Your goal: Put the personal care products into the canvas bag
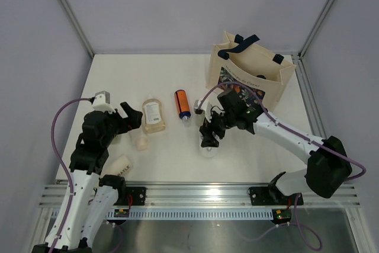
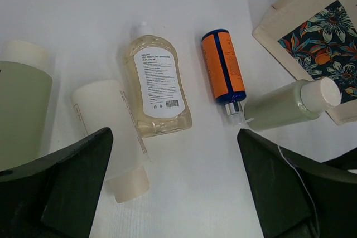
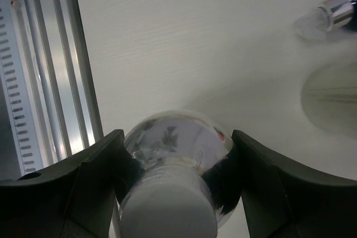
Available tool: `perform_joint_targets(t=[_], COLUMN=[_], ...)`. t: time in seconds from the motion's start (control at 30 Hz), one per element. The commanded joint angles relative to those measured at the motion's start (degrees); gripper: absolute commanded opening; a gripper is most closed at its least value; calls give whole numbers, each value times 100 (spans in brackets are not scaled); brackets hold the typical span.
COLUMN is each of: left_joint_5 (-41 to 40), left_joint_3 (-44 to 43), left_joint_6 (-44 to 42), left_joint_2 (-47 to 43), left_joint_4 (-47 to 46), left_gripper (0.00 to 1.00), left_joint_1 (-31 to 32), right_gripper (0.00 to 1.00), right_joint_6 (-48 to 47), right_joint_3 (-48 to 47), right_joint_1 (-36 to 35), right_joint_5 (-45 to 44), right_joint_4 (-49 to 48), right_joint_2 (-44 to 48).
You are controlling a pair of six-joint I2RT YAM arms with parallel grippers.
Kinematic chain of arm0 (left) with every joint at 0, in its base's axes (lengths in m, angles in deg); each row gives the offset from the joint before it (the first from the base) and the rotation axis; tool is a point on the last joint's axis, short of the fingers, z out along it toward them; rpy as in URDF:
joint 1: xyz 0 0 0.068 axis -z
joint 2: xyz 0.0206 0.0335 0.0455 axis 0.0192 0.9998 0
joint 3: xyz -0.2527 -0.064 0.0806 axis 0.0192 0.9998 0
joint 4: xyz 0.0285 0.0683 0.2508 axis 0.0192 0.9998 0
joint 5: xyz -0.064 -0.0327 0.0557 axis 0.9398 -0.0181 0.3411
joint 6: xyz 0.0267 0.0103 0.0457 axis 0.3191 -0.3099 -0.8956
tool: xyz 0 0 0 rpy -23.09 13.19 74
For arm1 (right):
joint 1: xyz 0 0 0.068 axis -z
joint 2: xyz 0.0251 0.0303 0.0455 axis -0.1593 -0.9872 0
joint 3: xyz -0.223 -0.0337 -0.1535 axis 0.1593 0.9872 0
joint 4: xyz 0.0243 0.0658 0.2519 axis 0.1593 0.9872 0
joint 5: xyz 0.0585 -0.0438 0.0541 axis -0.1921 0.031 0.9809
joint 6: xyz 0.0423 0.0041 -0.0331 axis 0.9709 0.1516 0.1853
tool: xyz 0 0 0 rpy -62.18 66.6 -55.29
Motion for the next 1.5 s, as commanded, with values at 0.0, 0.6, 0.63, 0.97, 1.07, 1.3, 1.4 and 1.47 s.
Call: perform_joint_targets(t=[0.0,0.6,0.63,0.97,1.07,1.3,1.4,1.47], left_joint_5=[84,172,198,777,1602,1949,1202,745], left_joint_3=[22,75,75,154,198,5,-100,-74], left_joint_6=[70,34,34,104,140,-62,-413,-633], left_joint_2=[23,49,66,207,435,1279,1586,1840], left_joint_4=[-109,-180,-180,-531,-881,-1313,-1576,-1892], left_gripper=[99,99,99,99,99,99,99,99], left_joint_1=[3,3,3,3,3,1071,1985,2505], right_gripper=[0,0,0,0,0,10,20,29], right_joint_6=[519,1556,1618,1250,1039,169,124,124], right_joint_3=[-1080,-6029,-6187,-6295,-6163,-5153,-4792,-4529], right_joint_1=[444,3712,4010,4611,4602,4365,4330,4312], right_joint_5=[646,788,701,234,50,-881,-1058,-1154], right_joint_4=[-128,181,137,127,233,137,66,-12], right_joint_2=[287,-952,-1179,-2279,-2561,-2711,-2737,-2737])
